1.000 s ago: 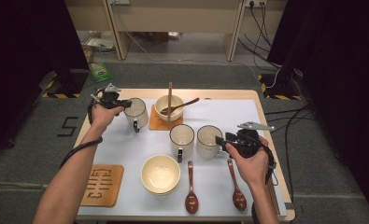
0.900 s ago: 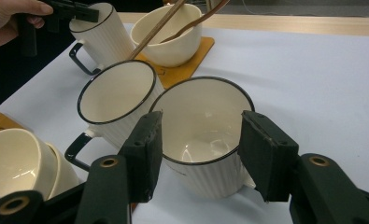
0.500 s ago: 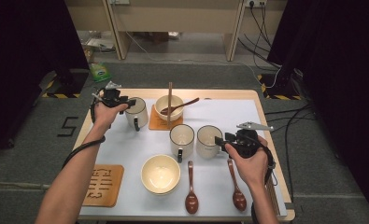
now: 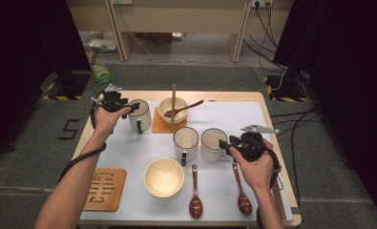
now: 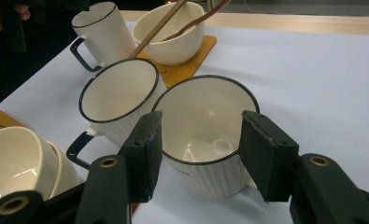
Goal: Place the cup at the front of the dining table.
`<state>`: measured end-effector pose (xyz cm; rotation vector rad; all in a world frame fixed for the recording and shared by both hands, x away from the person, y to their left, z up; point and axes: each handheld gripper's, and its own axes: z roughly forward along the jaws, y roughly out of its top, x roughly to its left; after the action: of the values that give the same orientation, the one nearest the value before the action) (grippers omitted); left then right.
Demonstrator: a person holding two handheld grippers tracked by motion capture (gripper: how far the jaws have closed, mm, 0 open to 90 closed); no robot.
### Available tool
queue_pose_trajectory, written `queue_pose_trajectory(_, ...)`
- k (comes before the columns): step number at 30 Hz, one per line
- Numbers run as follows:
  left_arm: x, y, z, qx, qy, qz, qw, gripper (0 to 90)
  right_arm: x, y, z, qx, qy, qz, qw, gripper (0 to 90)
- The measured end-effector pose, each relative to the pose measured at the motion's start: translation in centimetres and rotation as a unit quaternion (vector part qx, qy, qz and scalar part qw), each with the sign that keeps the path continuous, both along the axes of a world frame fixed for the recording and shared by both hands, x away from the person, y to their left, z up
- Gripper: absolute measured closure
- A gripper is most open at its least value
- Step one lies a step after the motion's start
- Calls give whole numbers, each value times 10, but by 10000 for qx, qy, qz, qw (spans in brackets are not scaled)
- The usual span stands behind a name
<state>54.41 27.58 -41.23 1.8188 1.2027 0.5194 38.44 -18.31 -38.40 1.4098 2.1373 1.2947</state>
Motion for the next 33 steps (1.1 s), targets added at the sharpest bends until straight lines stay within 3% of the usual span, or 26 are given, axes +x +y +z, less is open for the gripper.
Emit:
queue_pose_trajectory(10,-24,-7,1,-164,-147,78,9997,301,0,0,0,-5,4,-7,10000,491)
queue_pose_trajectory(16,-44,-9,-3,-140,-136,130,9997,292,-1,1,0,-1,11,-3,10000,491)
queue_pose_trajectory(26,-65,-19,-12,-51,-69,192,9998,285,-1,1,0,-15,14,4,10000,491)
queue_pose_trajectory(29,-71,-24,-18,79,-38,245,9997,290,-1,2,0,-18,18,13,10000,491)
queue_pose_trajectory(33,-75,-27,-28,107,6,294,9995,350,-1,2,1,-16,3,16,10000,491)
